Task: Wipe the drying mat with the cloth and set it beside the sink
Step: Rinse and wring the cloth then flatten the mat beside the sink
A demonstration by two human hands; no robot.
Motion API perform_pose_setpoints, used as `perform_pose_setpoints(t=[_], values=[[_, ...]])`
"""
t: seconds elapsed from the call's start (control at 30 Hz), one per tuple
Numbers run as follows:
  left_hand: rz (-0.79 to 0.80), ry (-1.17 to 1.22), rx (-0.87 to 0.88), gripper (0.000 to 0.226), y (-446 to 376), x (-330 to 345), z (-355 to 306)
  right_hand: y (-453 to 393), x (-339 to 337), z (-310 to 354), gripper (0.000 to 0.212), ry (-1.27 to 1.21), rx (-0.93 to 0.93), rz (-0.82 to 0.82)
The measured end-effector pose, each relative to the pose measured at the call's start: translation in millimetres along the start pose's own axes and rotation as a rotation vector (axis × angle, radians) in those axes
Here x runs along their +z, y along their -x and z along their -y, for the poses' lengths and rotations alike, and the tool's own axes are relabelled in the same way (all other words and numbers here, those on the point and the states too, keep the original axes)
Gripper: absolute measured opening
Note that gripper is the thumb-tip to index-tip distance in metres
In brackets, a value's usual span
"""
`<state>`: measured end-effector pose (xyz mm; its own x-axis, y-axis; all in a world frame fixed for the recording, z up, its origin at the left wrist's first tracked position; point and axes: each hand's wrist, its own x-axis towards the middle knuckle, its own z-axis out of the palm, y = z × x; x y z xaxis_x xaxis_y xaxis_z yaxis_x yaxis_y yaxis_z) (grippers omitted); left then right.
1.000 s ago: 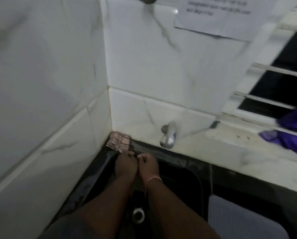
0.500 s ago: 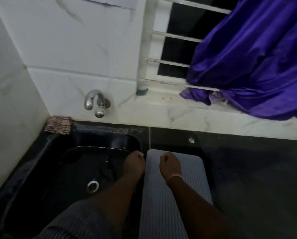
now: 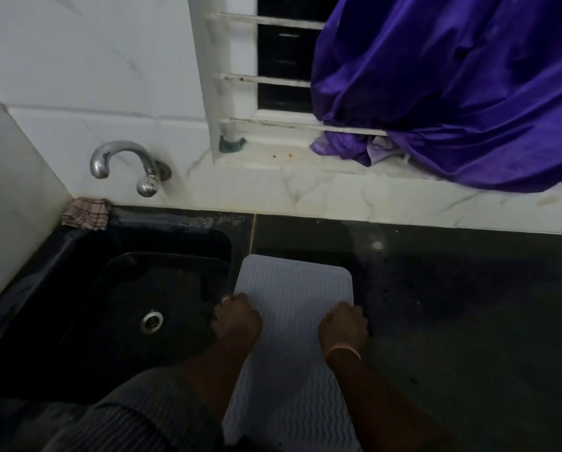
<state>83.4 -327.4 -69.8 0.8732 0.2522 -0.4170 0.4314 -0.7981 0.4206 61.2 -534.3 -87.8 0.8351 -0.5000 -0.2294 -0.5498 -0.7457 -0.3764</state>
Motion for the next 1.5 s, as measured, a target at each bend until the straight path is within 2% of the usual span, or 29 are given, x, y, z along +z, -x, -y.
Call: perform_pose_setpoints(t=[0.13, 0.23, 0.3, 0.4, 0.53, 0.63, 0.73, 1.1, 1.5], values=[[-0.034, -0.009, -0.101, 0.054, 8.5, 9.3, -0.3, 4.5, -2.9, -9.3, 0.045, 0.053, 0.116, 0.033], [-0.076, 0.032, -0.134, 0.052, 12.2, 11.4, -6.0, -1.0, -5.7, -9.8, 0.057, -0.023, 0.194, 0.087], [-0.095, 0.094, -0.185, 0.048, 12.2, 9.8, -12.4, -5.0, -7.6, -10.9, 0.051, -0.100, 0.240, 0.116], [-0.138, 0.075, -0.214, 0.042, 6.0, 6.2, -15.0, -6.8, -10.7, -19.7, 0.035, -0.156, 0.133, 0.103], [-0.102, 0.082, -0.089, 0.029, 1.1, 1.5, -16.0, -6.5, -19.8, -30.9, 0.014, -0.350, -0.018, 0.089], [-0.145, 0.090, -0.003, 0.020, 3.8, -3.3, -28.3, -12.4, -31.4, -27.6, 0.009, -0.431, -0.101, 0.009], [-0.192, 0.099, 0.049, 0.022, -3.9, -6.7, -35.5, -24.8, -42.6, -16.0, 0.005, -0.449, -0.133, -0.089], [-0.228, 0.297, 0.132, 0.029, -62.8, -22.3, -66.2, -95.3, -70.7, 17.3, 0.014, -0.513, -0.092, -0.191], [-0.179, 0.328, 0.033, 0.034, -131.1, -14.4, -82.7, -162.5, -46.8, 47.4, 0.014, -0.443, -0.036, -0.171]])
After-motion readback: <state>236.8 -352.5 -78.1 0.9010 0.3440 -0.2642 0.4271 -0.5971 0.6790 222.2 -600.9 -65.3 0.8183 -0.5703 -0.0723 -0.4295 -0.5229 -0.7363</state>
